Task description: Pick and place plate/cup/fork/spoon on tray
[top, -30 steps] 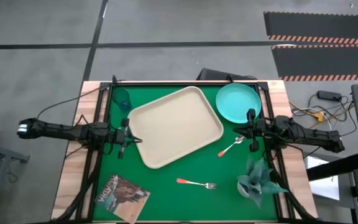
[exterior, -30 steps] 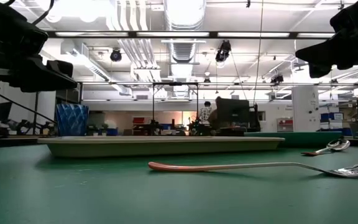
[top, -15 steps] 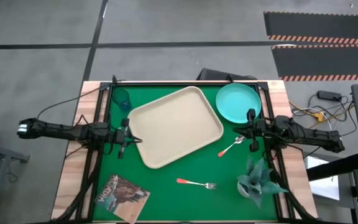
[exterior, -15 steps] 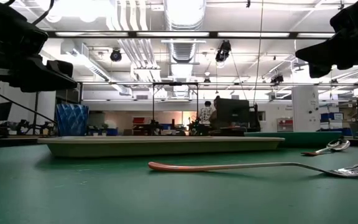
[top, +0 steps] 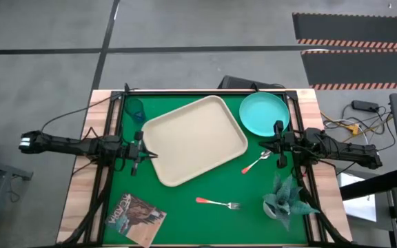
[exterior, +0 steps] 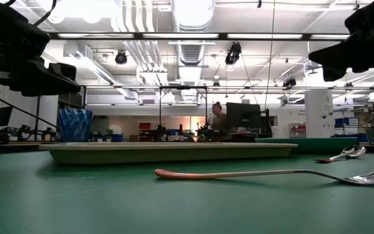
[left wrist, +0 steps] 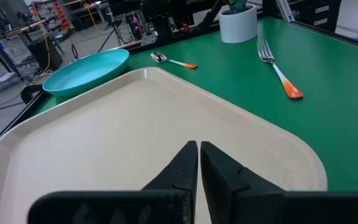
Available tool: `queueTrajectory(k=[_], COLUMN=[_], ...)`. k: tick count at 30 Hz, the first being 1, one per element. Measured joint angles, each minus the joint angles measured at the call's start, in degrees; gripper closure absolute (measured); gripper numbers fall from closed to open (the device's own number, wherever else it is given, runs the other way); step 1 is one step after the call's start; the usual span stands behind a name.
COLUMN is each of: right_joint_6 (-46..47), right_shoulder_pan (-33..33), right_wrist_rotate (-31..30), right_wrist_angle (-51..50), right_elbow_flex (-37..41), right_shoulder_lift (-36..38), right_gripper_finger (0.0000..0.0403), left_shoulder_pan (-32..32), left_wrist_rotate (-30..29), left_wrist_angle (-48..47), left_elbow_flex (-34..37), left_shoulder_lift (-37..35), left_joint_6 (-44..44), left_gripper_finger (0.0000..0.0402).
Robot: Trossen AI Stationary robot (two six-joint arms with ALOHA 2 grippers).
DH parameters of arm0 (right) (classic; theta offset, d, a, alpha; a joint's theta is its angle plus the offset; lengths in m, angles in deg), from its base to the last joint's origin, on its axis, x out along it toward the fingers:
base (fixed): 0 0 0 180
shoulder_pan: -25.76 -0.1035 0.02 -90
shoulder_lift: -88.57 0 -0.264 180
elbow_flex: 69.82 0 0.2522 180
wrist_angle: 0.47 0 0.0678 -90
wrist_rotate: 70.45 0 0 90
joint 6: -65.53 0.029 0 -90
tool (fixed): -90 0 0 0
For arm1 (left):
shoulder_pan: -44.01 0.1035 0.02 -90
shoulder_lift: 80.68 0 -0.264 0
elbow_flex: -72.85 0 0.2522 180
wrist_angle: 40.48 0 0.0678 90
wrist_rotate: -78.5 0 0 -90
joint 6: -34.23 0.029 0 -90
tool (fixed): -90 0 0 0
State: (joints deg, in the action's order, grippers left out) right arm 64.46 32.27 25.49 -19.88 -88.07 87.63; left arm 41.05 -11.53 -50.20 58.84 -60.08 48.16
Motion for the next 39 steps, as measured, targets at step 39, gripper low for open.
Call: queueTrajectory(k=[39], right_joint_6=[8.74], right_shoulder_pan=[0.00], right_wrist_rotate=[-0.39], right_wrist_angle=[24.17], right_elbow_flex=[-0.02], right_shoulder_lift=[0.04], right_gripper_finger=[0.0394], left_shoulder_pan=[0.00], left_wrist_rotate=[-0.24], left_wrist_angle=[35.10], left_elbow_flex=[0.02], left_shoulder_lift=[0.00], left_joint_6=[5.99], left_gripper_finger=[0.0396])
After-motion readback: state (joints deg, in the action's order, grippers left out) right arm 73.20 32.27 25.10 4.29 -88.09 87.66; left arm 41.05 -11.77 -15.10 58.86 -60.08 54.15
